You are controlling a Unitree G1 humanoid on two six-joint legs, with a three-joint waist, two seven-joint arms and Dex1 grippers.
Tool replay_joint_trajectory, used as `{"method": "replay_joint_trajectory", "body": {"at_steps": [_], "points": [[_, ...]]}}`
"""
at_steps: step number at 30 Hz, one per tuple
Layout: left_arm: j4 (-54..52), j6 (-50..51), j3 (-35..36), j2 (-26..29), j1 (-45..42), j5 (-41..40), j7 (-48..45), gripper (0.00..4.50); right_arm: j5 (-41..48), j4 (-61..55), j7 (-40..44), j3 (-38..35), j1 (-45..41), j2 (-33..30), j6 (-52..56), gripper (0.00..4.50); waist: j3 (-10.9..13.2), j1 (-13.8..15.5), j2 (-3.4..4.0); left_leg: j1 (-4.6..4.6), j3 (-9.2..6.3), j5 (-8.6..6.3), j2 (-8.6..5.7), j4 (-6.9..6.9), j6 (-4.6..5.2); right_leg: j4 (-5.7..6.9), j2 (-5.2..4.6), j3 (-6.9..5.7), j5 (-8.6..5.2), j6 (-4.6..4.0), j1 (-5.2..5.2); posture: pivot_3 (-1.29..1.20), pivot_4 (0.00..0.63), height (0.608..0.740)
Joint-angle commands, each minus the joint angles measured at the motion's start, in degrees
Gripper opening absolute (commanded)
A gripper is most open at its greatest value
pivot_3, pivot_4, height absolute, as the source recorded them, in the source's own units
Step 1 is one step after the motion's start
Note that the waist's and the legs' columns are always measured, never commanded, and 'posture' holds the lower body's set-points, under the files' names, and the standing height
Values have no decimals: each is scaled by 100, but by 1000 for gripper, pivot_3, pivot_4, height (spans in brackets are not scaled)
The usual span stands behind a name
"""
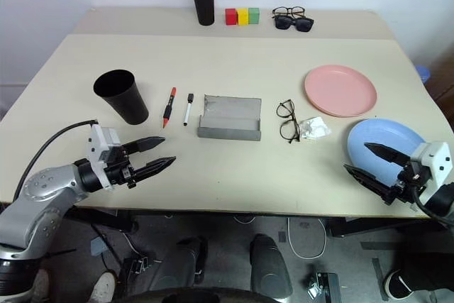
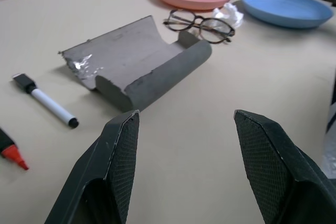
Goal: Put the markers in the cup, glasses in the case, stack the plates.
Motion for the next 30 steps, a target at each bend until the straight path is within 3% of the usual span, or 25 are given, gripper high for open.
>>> {"method": "replay_joint_trajectory", "body": {"at_steps": [1, 25, 30], "points": [[-228, -16, 101, 33, 46, -99, -37, 2929, 60, -11, 43, -217, -44, -106, -61, 3736, 0, 2, 0, -1, 0, 0, 0, 0, 0, -1, 0, 0, 1, -1, 0, 0, 150, 740], [-372, 132, 166, -13, 75, -139, 318, 2929, 96, -240, -144, -141, -50, -16, 19, 3736, 0, 3, 0, 0, 1, -1, 0, 2, 1, 0, 0, 0, 3, -4, 1, 0, 150, 740], [-498, 973, 287, -71, -184, -608, 868, 2929, 368, -421, -123, -28, -368, 16, 119, 3736, 0, -6, 0, 1, 1, -1, 0, 2, 1, 3, 0, 0, 2, -3, 1, 0, 150, 740]]}}
